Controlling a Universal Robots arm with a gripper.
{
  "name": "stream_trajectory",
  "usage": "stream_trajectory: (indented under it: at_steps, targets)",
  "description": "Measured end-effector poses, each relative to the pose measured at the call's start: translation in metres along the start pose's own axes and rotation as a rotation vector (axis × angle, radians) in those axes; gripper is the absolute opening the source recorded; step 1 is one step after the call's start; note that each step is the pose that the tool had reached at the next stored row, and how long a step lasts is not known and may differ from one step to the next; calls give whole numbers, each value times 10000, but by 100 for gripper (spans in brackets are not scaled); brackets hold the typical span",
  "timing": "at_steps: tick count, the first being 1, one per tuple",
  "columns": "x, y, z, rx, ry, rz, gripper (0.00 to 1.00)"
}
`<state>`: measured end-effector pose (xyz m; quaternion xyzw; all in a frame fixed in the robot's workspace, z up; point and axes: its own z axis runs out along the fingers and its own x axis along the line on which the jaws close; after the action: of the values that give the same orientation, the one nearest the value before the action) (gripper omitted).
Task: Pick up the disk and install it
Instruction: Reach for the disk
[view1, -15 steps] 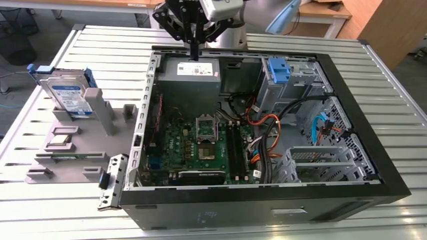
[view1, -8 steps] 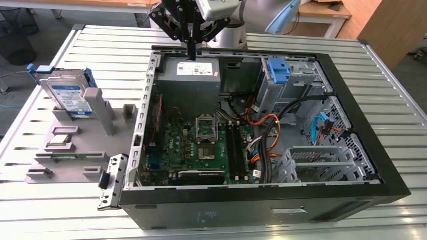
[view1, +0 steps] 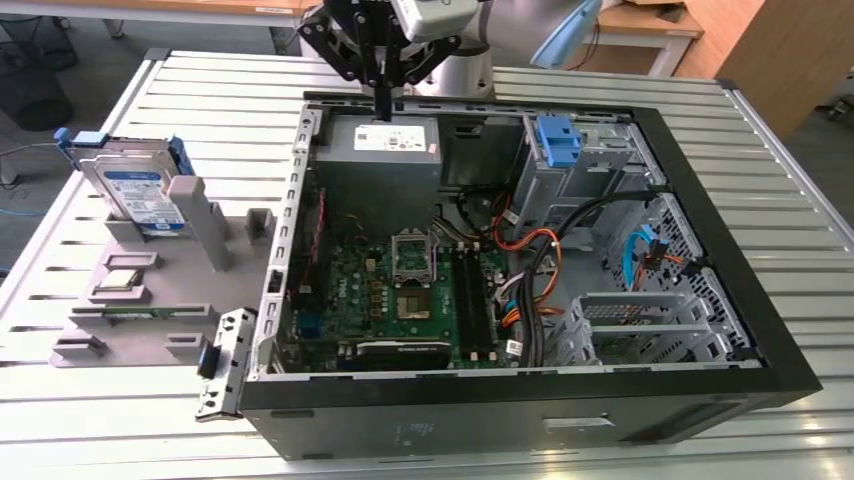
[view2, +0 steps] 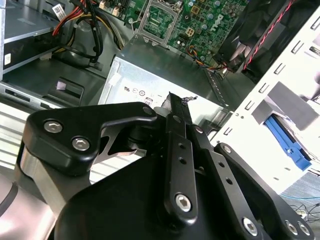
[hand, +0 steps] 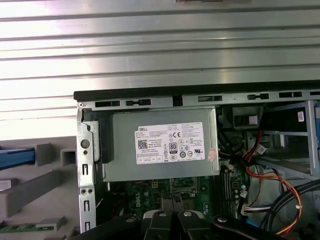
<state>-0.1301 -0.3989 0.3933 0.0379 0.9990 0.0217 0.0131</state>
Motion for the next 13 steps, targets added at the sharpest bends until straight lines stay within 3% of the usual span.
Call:
stream_trajectory:
  at_steps: [13]
  targets:
    - [144,-11,-4,0,0,0,10]
